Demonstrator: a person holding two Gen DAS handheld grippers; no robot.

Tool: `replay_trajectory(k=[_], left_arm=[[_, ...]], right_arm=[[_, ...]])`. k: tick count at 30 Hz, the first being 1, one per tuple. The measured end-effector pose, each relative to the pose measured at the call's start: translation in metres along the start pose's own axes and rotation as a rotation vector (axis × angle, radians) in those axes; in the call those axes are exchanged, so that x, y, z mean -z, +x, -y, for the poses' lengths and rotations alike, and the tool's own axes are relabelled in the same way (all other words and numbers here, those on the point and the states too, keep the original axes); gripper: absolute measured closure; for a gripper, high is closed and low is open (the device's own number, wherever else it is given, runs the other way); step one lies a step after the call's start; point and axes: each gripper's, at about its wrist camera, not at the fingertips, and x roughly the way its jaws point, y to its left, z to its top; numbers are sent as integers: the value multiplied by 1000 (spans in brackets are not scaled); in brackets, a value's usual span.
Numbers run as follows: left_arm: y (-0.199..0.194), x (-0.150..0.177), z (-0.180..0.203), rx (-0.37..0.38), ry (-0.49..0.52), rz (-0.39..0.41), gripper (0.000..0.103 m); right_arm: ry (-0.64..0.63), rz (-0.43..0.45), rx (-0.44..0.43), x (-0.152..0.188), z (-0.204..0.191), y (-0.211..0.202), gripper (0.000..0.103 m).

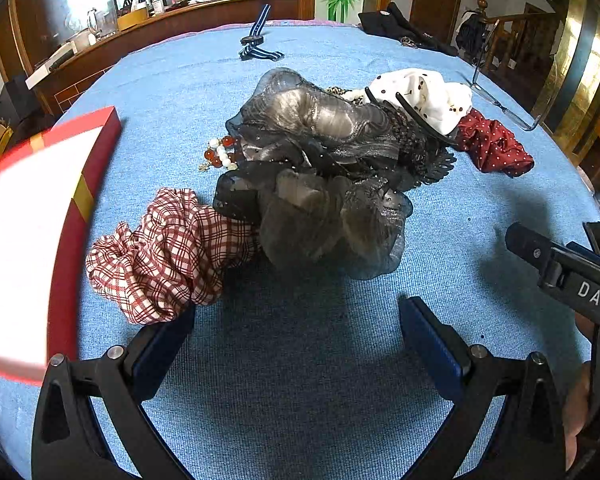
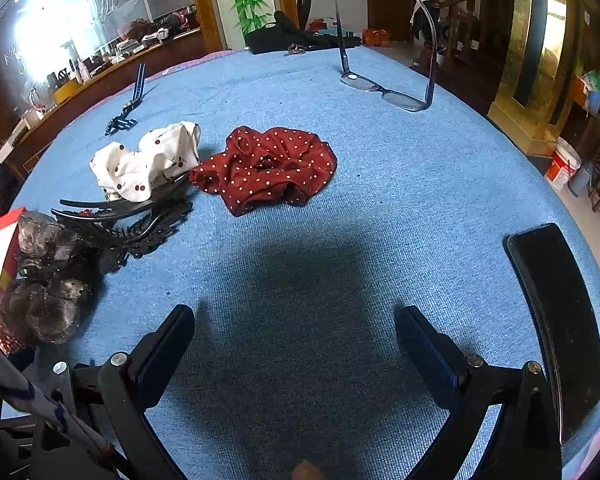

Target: Organize jewelry

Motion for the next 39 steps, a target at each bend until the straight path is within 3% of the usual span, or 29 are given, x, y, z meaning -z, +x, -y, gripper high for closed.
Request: replay_trajectory(k=[13,24,32,36,39], left_arm=[[0,0,0,0,0,1,0],[-4,2,-1,-11,0,-9,0],[-85,21,-22,-90,2,251,0],[-111,27,-34,-116,-11,336,0],[-118,29,-39,-123,-7,355,0]], right_arm=[[5,-8,8,0,1,-3,1],[18,89,-43,28,9,-63,2],[14,145,-81,26,3,-91,2],[10,151,-114,25,-5,-97,3],[-10,159,-115,26,-13,-101,3]])
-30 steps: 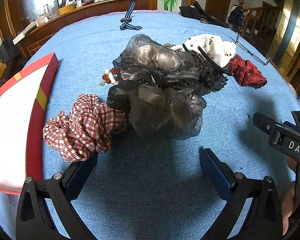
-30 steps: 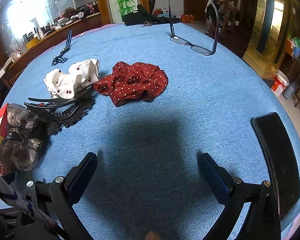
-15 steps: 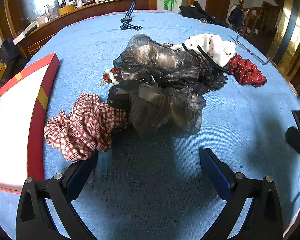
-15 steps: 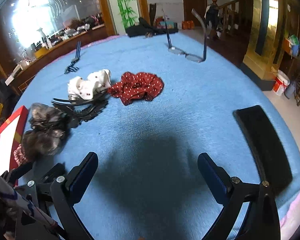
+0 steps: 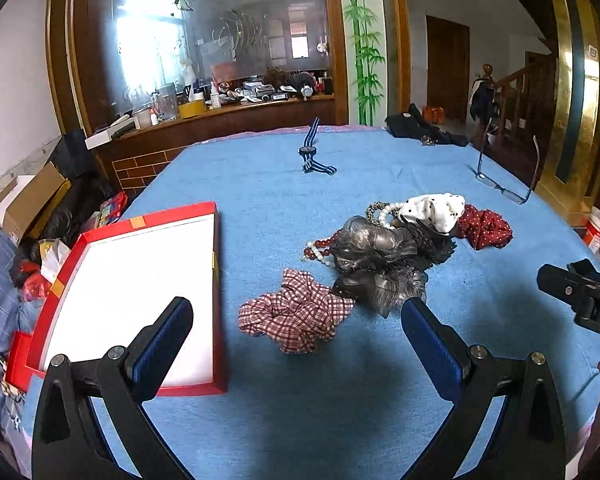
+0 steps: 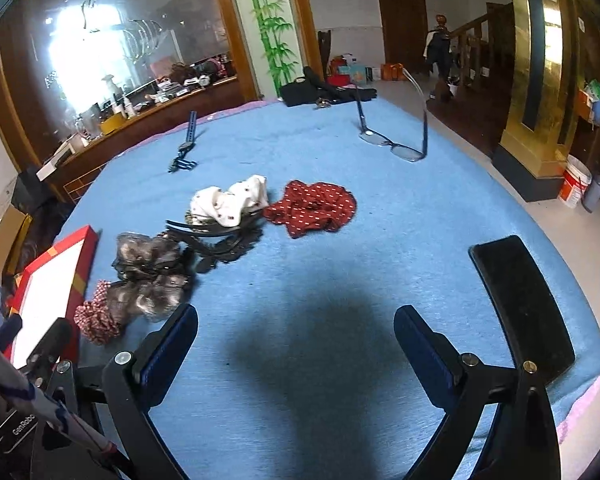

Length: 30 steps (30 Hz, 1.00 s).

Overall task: Organize jewelry
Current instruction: 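Move the left tool toward the red-white plaid scrunchie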

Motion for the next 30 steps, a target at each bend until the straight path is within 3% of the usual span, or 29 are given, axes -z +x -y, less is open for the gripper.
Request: replay_trajectory(k=[30], left_arm=[[16,5,-8,5,-4,-44,0]], right_arm=[[-72,-30,-3,6,-24,10,7]])
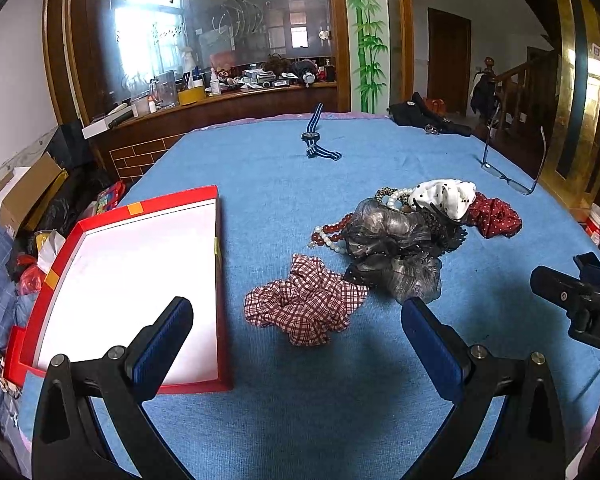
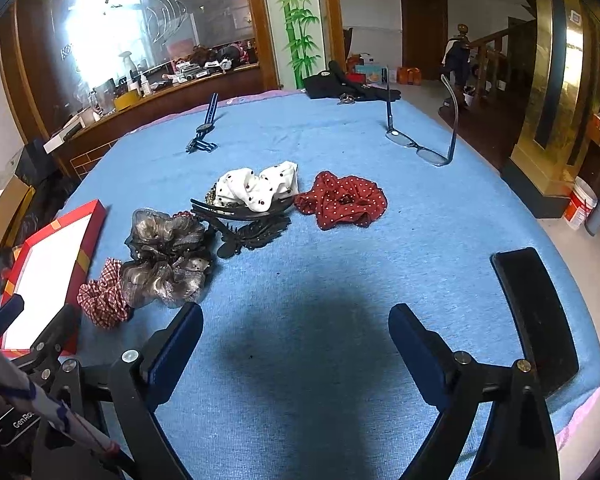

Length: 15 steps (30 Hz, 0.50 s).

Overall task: Organize jewelry
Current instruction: 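Move the left tool toward the red-white plaid scrunchie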

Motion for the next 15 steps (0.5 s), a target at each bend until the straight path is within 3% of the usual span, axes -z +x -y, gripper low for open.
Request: replay_trajectory(k=[15], left_arm=[[9,0,0,3,4,-23,0]], right_arm=[[5,-22,-5,-2,2,9,9]])
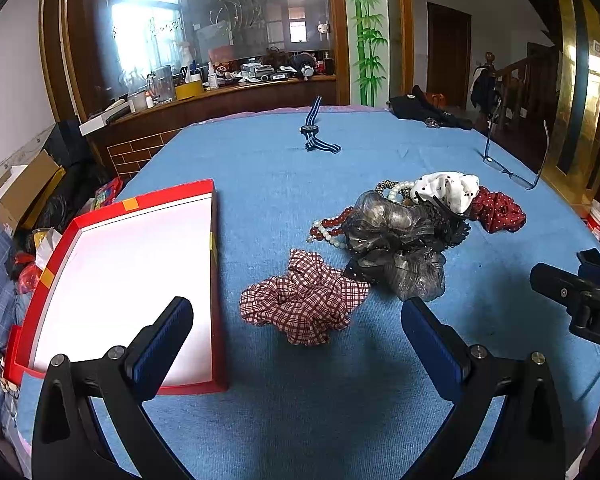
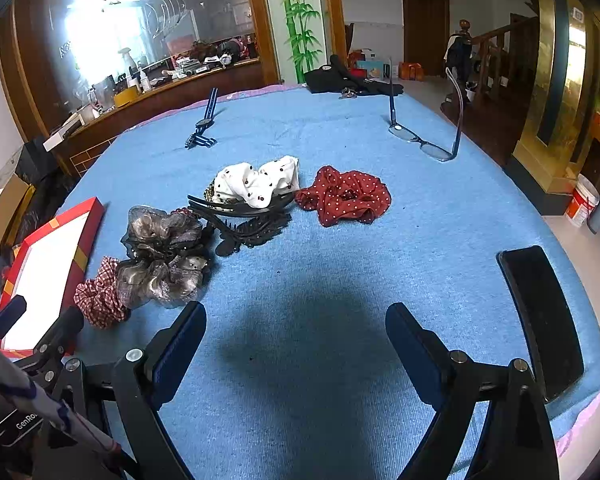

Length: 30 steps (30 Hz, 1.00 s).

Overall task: Organize jewelry
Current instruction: 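Move the left tool toward the red-white plaid scrunchie, then grasp the plaid scrunchie with the left tool while the right tool grasps the red polka-dot scrunchie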

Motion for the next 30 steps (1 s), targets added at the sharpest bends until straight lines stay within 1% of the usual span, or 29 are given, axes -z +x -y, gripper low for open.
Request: replay_trajectory(k=[10,16,18,19,21,23,25,27,29,30], left_arm=[[2,1,-9,19,-1,-20,0],[0,14,-39,76,11,-55,0],[-2,18,-48,99,13,-60,3],[-3,19,-52,98,19,-62,9],[-2,20,-58,122,28,-75,26],[6,16,-63,158,6,-112,31],[17,9,-62,210,-1,-146,31],[25,4,-57,204,13,-162,31],[30,-5,-47,225,45,-158,31],[33,-8,-42,220,60,-160,31]], right_arm=[[6,-9,1,0,2,4,9],[22,-4,4,-1,10,3,9],[28,-5,3,-2,13,3,9],[32,-5,3,-2,14,4,9],[42,-7,0,-2,18,5,9],[50,-10,-3,-2,19,6,9],[56,-13,-9,-1,22,7,9],[64,-10,-7,-2,26,6,9],[73,-4,-1,-2,30,4,9],[82,0,4,-3,34,2,9]])
